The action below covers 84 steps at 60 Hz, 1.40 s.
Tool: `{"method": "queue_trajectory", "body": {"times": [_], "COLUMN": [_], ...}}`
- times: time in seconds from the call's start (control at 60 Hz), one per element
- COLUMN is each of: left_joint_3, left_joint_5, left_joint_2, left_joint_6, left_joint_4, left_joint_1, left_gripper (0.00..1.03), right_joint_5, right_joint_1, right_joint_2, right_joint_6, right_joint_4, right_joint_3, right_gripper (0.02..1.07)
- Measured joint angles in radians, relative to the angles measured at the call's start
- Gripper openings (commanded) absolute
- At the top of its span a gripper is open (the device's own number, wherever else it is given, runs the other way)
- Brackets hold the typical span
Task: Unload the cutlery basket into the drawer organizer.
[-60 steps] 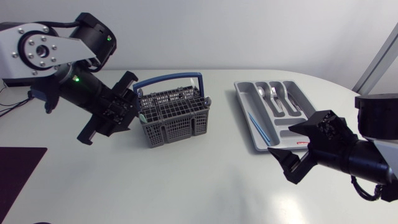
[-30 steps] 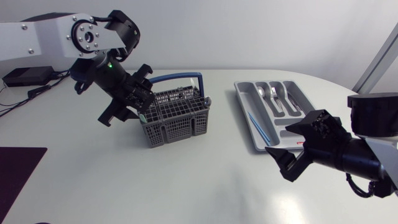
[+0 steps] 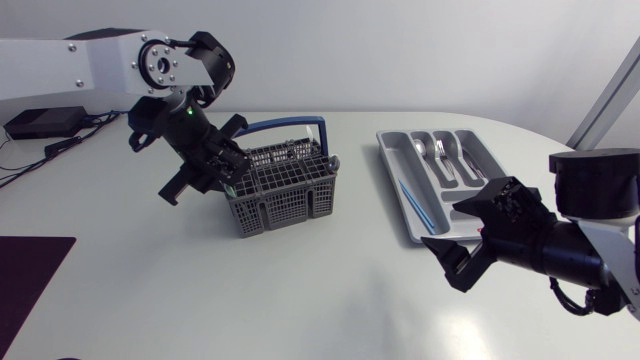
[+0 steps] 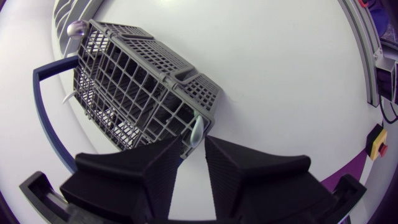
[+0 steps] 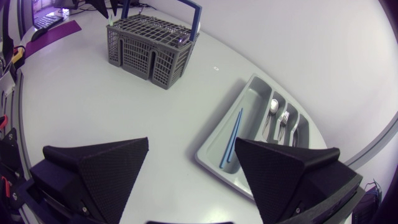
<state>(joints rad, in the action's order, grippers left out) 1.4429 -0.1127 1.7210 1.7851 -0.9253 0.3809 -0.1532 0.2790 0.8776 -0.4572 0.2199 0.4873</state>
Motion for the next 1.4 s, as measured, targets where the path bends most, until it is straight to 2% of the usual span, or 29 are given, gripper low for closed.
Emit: {"method": "queue_trajectory", "body": {"times": [0.333,0.4,1.117,1.4], "left_joint_3": [0.014,0.033,0.049,0.058], "left_joint_5": [-0.03,-0.032,-0.046,-0.043], "left_joint_2": [0.027,0.037,0.031,0.009], "left_joint_6": [-0.005,-0.008,-0.016,-0.016], "left_joint_4": [-0.027,-0.054,-0.101,-0.156], "left_joint_1": [0.0,0.001,0.015,0.018], "left_gripper": [0.1,0.03,0.03,0.03], "right_joint_5": [0.0,0.0,0.0,0.0], "right_joint_1": [0.001,0.001,0.001,0.001], "right_joint_2": [0.0,0.0,-0.001,-0.002], "right_joint_6": [0.0,0.0,0.0,0.0], "right_joint_4": [-0.001,-0.001,-0.011,-0.014], "right_joint_3": [0.0,0.0,-0.012,-0.012], "right_gripper": [1.02,1.02,1.02,1.02]}}
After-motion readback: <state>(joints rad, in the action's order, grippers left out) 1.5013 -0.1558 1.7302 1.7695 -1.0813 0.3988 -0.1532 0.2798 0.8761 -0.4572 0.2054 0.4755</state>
